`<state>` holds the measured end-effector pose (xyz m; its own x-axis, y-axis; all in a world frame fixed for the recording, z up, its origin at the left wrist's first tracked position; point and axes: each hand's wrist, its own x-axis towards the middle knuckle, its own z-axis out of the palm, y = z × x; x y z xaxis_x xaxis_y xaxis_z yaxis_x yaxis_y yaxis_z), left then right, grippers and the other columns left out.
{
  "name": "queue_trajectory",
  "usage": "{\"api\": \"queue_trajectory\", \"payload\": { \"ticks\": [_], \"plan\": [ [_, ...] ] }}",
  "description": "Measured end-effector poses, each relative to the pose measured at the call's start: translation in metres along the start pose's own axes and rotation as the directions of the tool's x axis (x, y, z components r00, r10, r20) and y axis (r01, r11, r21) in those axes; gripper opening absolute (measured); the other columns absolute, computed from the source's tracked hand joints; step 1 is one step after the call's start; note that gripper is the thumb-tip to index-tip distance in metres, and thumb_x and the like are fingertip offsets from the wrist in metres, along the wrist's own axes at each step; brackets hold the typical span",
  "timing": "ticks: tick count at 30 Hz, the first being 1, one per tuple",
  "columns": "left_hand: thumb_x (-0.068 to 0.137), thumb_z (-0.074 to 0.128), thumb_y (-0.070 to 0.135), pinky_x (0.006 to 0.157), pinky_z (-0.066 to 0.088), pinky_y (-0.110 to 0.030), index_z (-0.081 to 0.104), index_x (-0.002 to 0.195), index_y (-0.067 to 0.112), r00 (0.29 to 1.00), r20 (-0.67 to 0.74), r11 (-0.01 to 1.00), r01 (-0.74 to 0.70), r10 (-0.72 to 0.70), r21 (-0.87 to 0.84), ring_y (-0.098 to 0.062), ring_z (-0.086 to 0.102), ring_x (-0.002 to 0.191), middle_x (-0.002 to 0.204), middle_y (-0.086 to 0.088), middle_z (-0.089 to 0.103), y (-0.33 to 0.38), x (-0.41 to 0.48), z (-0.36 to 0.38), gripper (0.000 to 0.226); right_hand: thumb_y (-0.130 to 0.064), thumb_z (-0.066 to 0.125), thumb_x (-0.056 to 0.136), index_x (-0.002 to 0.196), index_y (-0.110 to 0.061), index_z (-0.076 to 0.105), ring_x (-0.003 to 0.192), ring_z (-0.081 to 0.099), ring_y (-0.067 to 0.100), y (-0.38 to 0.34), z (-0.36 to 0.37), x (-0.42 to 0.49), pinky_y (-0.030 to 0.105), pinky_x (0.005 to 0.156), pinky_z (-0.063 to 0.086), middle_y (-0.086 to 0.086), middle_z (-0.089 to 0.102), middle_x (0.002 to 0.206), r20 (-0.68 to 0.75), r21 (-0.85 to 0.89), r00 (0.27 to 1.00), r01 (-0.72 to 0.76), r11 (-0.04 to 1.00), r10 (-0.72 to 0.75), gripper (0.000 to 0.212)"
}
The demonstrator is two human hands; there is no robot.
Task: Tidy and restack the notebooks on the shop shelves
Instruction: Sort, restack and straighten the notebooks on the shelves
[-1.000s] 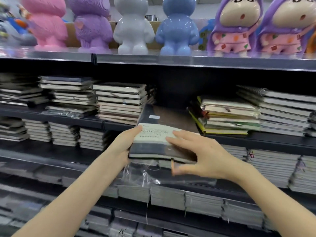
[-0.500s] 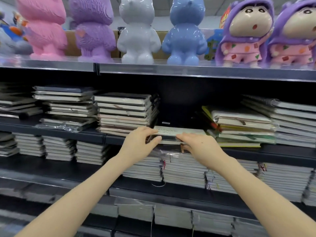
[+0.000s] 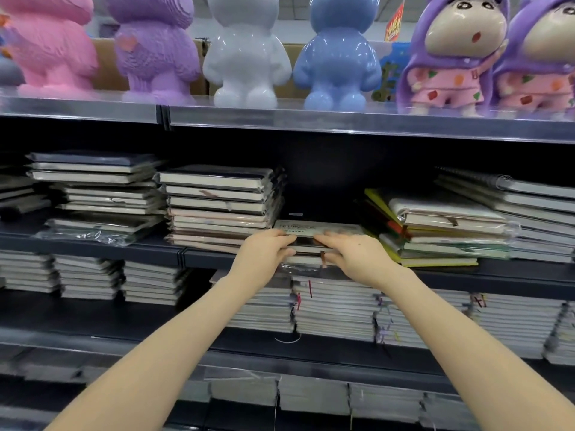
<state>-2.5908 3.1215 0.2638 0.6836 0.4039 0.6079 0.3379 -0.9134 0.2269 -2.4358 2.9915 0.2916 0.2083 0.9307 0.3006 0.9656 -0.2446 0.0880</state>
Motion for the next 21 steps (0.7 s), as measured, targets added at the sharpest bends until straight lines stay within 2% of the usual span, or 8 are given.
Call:
{"api": "queue_trajectory", "payload": {
  "ticks": [4,7,9,11,14,17,21],
  "plan": [
    [0.094,0.057,0.028,0.1,0.034,-0.023,0.057,0.131,0.014,1.0,-0.001,0.999,-0.005,0.005,-0.049,-0.018,0.052,0.12,0.13,-0.003,0.058,0.001,-0.007,-0.01,0.039,-0.04,0.041,0.1,0.147,-0.033,0.031,0.139,0.033,0.013,-0.001,-0.009,-0.012,0.027,0.108,0.031,-0.007,0.036,0.152,-0.053,0.084,0.999,-0.006,0.996,0.01,0.049],
    [0.093,0.059,0.03,0.093,0.04,-0.021,0.059,0.128,0.016,0.995,-0.098,0.996,-0.012,0.002,-0.093,-0.012,0.056,0.108,0.115,0.003,0.065,-0.002,-0.032,-0.028,0.038,-0.036,0.047,0.098,0.14,-0.026,0.047,0.131,0.046,0.013,-0.008,-0.011,-0.029,0.028,0.101,0.04,-0.004,0.052,0.14,-0.27,0.126,0.963,0.04,0.991,-0.004,0.043],
    [0.092,0.058,0.035,0.09,0.038,-0.015,0.064,0.121,0.016,0.983,-0.182,0.997,0.008,-0.023,-0.08,-0.008,0.058,0.103,0.11,0.006,0.068,-0.012,-0.058,-0.043,0.035,-0.028,0.057,0.094,0.123,-0.017,0.064,0.111,0.063,0.021,-0.024,-0.007,-0.036,0.035,0.085,0.053,0.001,0.068,0.118,-0.468,0.081,0.879,0.141,0.987,-0.087,0.031],
    [0.092,0.048,0.043,0.089,0.033,-0.01,0.067,0.116,0.016,0.972,-0.221,0.997,0.08,-0.076,0.006,-0.007,0.058,0.103,0.109,0.006,0.069,-0.03,-0.088,-0.061,0.041,-0.024,0.054,0.091,0.104,-0.011,0.072,0.084,0.07,0.027,-0.049,0.0,-0.034,0.037,0.065,0.058,0.005,0.073,0.094,-0.578,-0.015,0.795,0.213,0.977,-0.182,0.026],
    [0.09,0.038,0.048,0.086,0.04,-0.021,0.07,0.11,0.014,0.943,-0.265,0.959,0.245,-0.202,0.143,-0.016,0.063,0.099,0.103,0.001,0.071,-0.071,-0.132,-0.094,0.05,-0.023,0.048,0.088,0.091,-0.011,0.072,0.068,0.067,0.028,-0.095,0.015,-0.022,0.035,0.053,0.052,0.003,0.071,0.079,-0.564,-0.067,0.779,0.289,0.955,-0.275,0.028],
    [0.094,0.05,0.037,0.078,0.043,-0.027,0.071,0.105,0.01,0.875,-0.354,0.892,0.412,-0.331,0.187,-0.024,0.066,0.092,0.098,-0.003,0.072,-0.116,-0.167,-0.135,0.036,-0.021,0.05,0.084,0.085,-0.013,0.071,0.064,0.064,0.026,-0.15,0.03,-0.003,0.033,0.052,0.048,0.001,0.069,0.074,-0.487,-0.089,0.787,0.386,0.918,-0.378,0.022],
    [0.095,0.054,0.027,0.077,0.049,-0.036,0.072,0.102,0.008,0.805,-0.449,0.819,0.523,-0.386,0.234,-0.03,0.065,0.092,0.097,-0.008,0.072,-0.17,-0.197,-0.19,0.027,-0.025,0.044,0.086,0.079,-0.019,0.067,0.061,0.061,0.023,-0.227,0.051,0.032,0.029,0.052,0.042,-0.004,0.065,0.067,-0.374,-0.119,0.78,0.496,0.86,-0.502,0.025]
  ]
}}
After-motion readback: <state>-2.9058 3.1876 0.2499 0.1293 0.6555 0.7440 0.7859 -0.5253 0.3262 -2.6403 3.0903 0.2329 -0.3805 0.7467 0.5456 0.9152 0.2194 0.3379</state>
